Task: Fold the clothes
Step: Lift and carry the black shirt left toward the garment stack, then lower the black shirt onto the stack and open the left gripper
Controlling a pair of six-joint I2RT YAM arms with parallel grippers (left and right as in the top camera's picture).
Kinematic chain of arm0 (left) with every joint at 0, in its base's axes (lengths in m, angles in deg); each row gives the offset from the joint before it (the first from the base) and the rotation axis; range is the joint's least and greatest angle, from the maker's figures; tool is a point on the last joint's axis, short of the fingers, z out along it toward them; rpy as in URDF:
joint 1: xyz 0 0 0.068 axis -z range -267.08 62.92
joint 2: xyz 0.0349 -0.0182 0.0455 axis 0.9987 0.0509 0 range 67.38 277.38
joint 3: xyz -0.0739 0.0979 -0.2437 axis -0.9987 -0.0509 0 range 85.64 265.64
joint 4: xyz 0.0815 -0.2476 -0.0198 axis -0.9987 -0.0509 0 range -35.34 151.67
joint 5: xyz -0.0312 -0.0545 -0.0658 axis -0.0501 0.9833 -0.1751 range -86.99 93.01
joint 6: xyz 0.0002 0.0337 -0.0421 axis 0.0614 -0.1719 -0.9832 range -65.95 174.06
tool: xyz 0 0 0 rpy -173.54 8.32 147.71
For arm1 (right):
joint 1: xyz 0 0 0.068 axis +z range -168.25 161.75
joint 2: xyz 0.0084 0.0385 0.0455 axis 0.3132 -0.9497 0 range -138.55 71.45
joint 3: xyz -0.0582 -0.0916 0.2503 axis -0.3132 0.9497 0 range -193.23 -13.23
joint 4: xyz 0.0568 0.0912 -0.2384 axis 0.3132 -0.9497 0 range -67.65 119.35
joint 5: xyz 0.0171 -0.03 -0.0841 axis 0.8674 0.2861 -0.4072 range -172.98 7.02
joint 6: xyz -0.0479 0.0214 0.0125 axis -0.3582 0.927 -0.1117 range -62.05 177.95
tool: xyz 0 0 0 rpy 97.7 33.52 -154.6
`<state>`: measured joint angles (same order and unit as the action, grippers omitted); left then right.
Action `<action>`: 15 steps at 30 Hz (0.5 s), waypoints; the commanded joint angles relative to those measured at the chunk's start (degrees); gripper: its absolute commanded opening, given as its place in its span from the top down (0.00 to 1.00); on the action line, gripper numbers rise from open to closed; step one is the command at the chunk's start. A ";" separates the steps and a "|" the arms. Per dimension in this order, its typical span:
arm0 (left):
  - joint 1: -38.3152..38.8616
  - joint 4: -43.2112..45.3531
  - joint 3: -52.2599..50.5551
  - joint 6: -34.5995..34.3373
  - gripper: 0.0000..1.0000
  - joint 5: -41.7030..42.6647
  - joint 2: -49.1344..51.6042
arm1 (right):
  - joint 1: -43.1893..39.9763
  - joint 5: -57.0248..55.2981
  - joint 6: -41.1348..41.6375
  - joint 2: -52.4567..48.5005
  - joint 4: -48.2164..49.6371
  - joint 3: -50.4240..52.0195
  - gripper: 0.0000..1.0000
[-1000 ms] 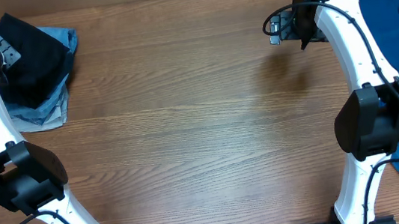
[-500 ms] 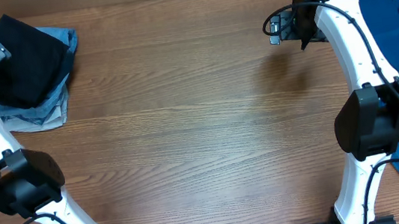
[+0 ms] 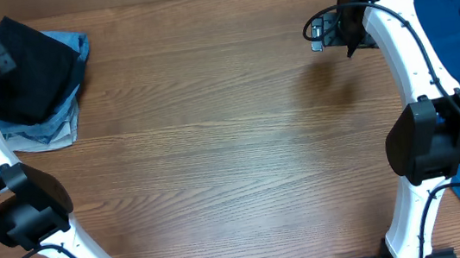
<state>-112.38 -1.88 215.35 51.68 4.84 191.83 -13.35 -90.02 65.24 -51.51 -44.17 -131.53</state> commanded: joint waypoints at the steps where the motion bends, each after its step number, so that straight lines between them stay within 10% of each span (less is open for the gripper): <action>1: -2.49 3.63 -6.16 -2.23 0.96 0.09 0.42 | -0.17 -0.63 -0.15 1.97 0.13 -0.90 0.00; 15: -4.94 17.92 -19.39 -2.38 0.96 4.44 -1.68 | -0.15 -0.63 -0.15 1.97 0.13 -0.90 0.00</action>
<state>-117.37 18.16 194.04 49.93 3.99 190.47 -13.35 -90.05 65.22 -51.51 -44.19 -131.53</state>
